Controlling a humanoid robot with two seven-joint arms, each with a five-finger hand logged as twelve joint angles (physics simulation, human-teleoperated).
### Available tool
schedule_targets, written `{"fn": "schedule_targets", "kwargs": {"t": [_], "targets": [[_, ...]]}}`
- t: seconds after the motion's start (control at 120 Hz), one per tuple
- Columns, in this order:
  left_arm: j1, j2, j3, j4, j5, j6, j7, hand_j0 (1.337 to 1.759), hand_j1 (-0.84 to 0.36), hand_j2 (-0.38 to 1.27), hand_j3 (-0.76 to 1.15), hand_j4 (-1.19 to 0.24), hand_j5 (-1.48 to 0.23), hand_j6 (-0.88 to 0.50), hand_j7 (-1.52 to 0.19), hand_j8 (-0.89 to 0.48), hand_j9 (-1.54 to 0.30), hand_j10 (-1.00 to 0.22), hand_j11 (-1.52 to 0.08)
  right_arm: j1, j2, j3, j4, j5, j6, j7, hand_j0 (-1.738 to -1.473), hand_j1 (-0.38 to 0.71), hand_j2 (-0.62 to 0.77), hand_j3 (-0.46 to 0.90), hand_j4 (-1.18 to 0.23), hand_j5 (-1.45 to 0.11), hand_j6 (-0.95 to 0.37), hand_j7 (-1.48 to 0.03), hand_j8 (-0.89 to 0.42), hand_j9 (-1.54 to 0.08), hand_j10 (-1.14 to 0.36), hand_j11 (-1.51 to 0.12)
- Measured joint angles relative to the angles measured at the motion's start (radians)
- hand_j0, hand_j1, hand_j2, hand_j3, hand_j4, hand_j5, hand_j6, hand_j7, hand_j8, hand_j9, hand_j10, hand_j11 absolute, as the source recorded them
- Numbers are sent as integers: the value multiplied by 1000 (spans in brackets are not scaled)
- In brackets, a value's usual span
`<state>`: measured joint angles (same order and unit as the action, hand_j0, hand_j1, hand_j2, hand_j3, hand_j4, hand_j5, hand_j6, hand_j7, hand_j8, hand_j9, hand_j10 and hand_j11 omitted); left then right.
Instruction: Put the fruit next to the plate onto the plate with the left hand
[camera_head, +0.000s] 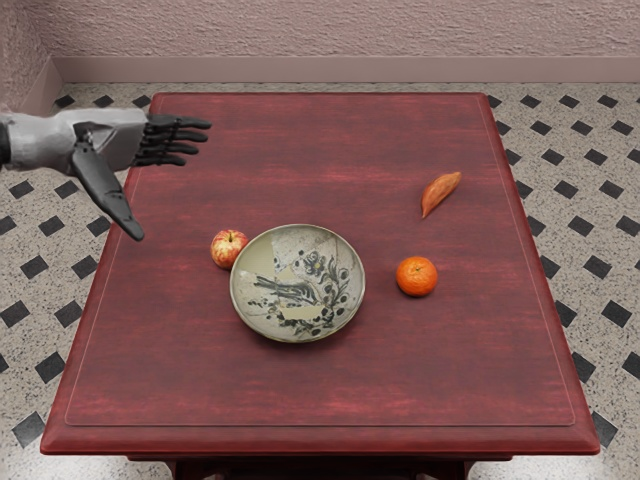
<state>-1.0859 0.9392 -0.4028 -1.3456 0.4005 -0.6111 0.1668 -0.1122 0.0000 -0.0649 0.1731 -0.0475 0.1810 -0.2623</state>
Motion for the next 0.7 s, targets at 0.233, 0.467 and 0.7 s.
{"fn": "schedule_targets", "kwargs": {"t": [0.233, 0.467, 0.7], "targets": [[-49, -21, 3, -5, 14, 0, 97, 1658, 325, 6, 0, -24, -29, -25, -28, -25, -28, -24, -28, 0, 0, -1, 0, -1, 0, 0, -1658, -349, 0, 0, 0, 0, 0, 0, 0, 0, 0, 0], [-176, -258, 8, -10, 419, 0, 397, 1658, 324, 5, 0, -24, -29, -25, -29, -25, -28, -24, -28, 0, 0, -1, 0, -2, 0, 0, -1658, -349, 0, 0, 0, 0, 0, 0, 0, 0, 0, 0], [-147, -296, 74, -90, 753, 74, 439, 1658, 324, 5, 0, -24, -29, -25, -29, -25, -28, -24, -28, 1, 0, -1, 0, -2, 0, 0, -1658, -349, 0, 0, 0, 0, 0, 0, 0, 0, 0, 0]]}}
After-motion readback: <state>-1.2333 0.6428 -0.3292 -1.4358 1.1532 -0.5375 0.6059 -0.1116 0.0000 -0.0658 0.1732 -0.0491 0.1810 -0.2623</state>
